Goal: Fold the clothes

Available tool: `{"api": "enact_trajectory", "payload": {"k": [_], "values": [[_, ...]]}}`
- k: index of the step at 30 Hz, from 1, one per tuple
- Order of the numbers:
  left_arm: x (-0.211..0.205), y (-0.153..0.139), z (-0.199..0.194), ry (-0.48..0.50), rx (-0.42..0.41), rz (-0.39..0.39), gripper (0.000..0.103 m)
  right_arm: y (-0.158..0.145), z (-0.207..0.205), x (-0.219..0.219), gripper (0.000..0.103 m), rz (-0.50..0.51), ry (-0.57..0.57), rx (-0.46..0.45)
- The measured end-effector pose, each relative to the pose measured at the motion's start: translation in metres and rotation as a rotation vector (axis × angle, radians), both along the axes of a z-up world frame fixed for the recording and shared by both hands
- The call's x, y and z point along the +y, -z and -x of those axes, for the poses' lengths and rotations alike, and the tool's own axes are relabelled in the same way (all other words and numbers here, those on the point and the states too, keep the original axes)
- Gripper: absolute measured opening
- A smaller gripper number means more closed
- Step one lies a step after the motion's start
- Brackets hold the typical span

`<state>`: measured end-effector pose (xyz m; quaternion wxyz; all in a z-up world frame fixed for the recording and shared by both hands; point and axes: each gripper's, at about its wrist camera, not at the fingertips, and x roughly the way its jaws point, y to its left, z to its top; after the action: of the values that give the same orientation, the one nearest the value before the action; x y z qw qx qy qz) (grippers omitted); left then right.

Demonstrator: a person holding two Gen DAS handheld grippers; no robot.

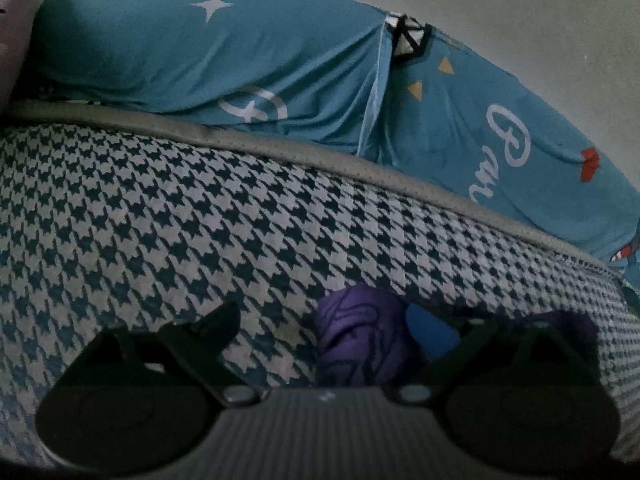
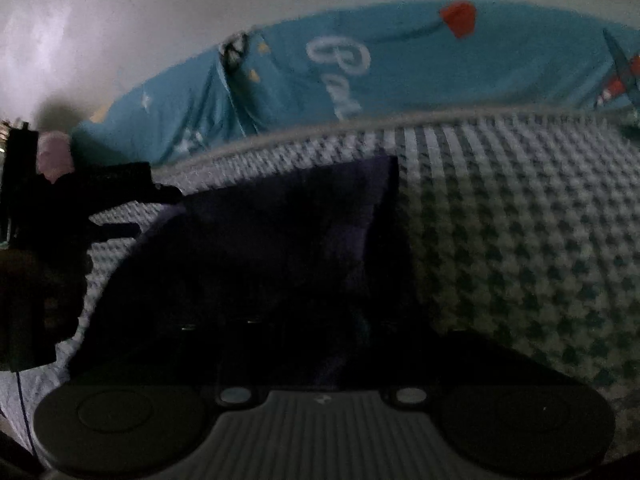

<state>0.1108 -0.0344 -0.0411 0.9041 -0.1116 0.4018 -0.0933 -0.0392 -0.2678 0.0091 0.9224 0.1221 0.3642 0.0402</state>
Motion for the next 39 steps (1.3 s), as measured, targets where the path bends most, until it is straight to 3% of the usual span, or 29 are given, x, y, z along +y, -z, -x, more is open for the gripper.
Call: {"api": "enact_trajectory", "payload": {"k": [7,19,39], "values": [[0.012,-0.027,0.014,0.028,-0.017,0.027,0.094,-0.008,0.008,0.028,0.034,-0.049,-0.166,-0.062],[0.022,-0.037,0.063,0.085,0.012,-0.033,0.095,0.003,0.02,0.098,0.034,-0.031,-0.44,-0.081],[0.035,-0.023,0.152,0.113,0.059,-0.086,0.095,0.025,0.033,0.105,0.035,0.07,-0.401,-0.001]]}}
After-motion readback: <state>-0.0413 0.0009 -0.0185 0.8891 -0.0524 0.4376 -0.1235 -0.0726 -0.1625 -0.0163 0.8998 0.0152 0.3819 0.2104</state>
